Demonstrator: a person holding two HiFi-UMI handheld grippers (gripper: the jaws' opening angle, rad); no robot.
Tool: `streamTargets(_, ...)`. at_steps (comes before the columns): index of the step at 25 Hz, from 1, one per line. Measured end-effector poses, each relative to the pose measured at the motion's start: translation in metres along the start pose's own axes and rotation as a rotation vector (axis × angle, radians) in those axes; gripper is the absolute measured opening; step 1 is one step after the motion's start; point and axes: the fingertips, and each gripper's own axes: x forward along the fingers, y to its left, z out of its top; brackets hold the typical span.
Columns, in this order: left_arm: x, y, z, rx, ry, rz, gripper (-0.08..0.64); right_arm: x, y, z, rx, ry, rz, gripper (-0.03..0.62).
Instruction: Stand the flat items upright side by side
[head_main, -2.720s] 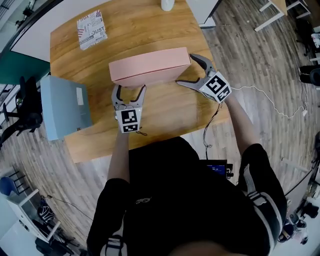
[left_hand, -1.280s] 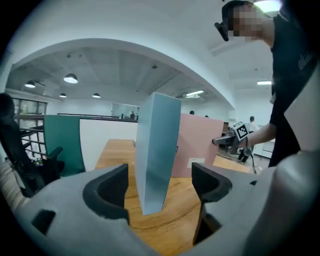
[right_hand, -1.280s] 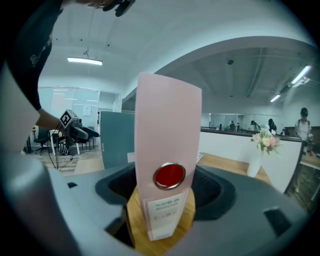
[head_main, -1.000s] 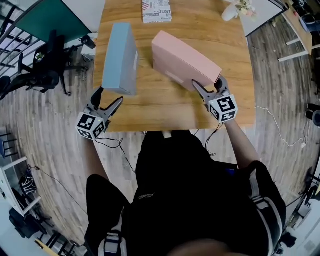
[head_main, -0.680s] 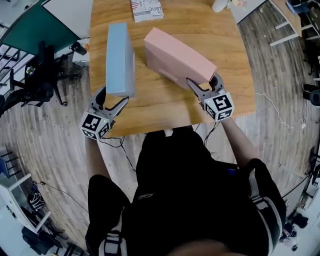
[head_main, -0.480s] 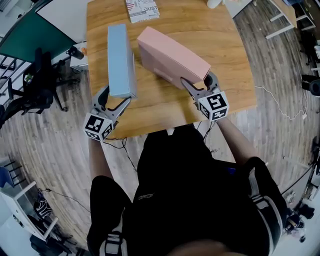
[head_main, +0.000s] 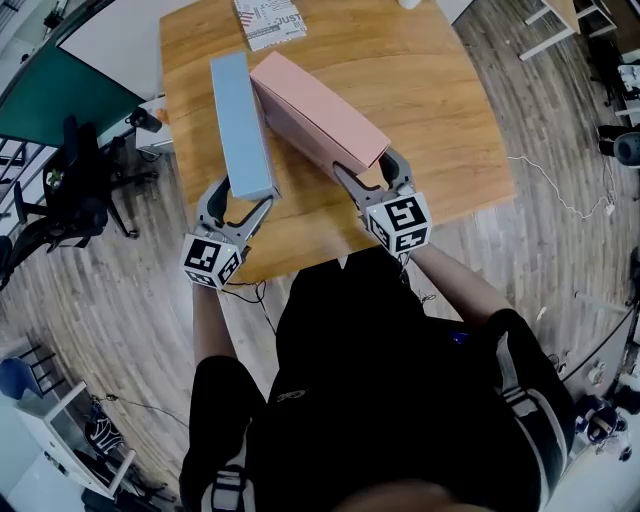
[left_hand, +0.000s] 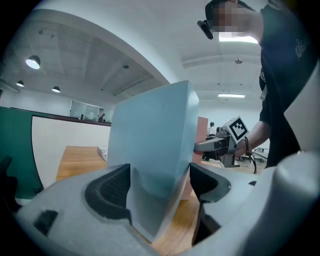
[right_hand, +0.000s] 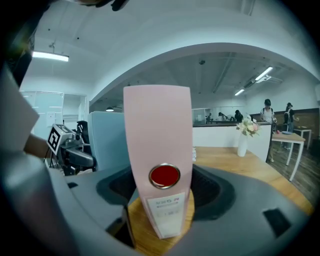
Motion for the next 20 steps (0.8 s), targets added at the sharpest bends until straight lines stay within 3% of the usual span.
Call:
streamTargets(8, 0.008, -0.002, 0.002, 0.012, 0.010, -0.021, 0.380, 0.005, 0.036, 0.001, -0.046, 0.015, 0.173, 0.314)
streamTargets(14, 0.012, -0.004, 0.002, 0.025, 0.022, -0.043, 0.377, -0.003, 0.057, -0.005, -0.207, 0.048, 0.393, 0.330)
streamTargets(20, 0.019, -0.006, 0.002, 0.033, 0.029, -0.045, 0.377, 0.005, 0.056, -0.004, -0.265, 0.033, 0.430, 0.308)
